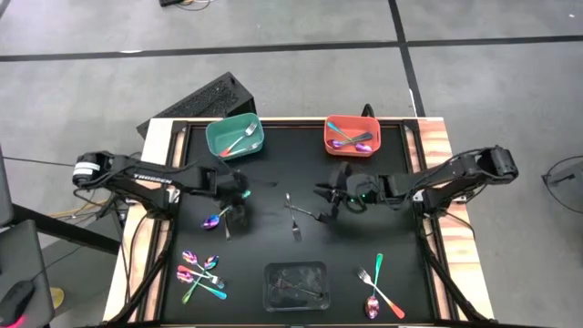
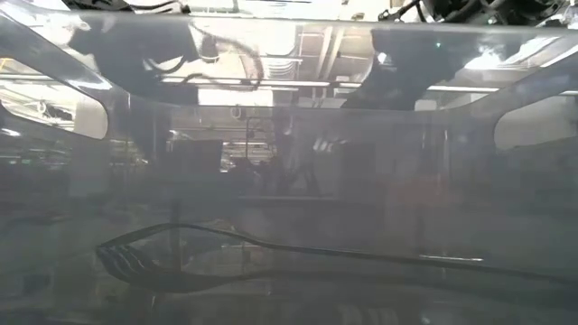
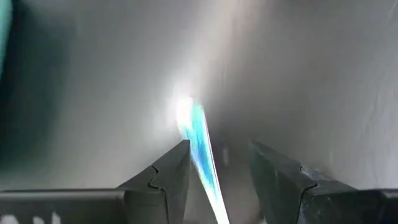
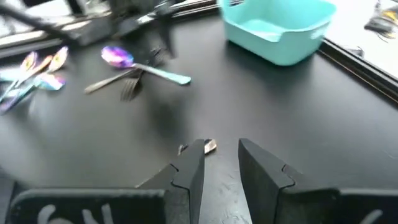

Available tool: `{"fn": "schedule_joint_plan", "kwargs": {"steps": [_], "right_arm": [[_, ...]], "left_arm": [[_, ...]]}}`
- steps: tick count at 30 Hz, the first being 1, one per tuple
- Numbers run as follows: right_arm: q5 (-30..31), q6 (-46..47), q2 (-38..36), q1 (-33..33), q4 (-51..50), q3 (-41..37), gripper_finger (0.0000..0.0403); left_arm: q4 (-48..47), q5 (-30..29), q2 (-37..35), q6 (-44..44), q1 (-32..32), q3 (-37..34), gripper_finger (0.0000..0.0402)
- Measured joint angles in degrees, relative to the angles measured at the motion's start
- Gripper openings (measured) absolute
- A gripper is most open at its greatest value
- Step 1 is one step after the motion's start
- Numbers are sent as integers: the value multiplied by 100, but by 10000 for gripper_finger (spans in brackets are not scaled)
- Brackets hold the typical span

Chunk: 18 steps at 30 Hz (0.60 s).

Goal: Sort silverware by color (type)
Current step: Put the black fork into the black bin

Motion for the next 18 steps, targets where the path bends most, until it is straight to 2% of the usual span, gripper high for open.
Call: {"fn": "schedule_joint_plan", "kwargs": {"steps": [5, 12, 18], "right_arm": [[449, 579, 0, -56, -37, 0, 116], [450, 668, 0, -190, -39, 0, 116], [452, 630, 0, -188, -42, 0, 117]], "left_arm": [[-885, -7, 0, -1203, -808, 0, 149], [-977, 23, 1, -2275, -1799, 0, 149], [-1097, 790, 0, -3214, -2447, 0, 149]]}}
